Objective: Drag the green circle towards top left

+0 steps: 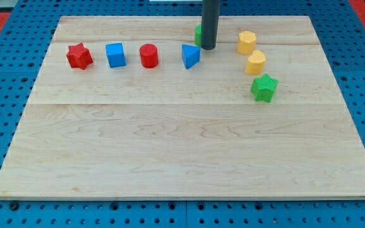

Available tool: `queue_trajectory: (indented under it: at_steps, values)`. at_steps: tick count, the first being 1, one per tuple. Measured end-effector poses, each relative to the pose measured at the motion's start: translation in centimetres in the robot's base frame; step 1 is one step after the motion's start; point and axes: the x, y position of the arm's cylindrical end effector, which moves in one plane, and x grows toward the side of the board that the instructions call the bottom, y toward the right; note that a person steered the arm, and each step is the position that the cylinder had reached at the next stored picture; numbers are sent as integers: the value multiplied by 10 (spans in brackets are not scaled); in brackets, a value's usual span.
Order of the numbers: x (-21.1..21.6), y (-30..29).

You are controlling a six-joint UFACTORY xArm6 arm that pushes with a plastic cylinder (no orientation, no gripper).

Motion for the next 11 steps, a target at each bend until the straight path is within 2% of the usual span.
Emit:
queue_trajectory:
  at_steps: [2,3,4,7,8,9,10,11]
  values:
    - [0,9]
    - [-31,41]
    - [-33,21]
    - [-24,-146]
    - [-32,-185]
    - [-40,-144]
    - [-52,-196]
    - [-60,-218]
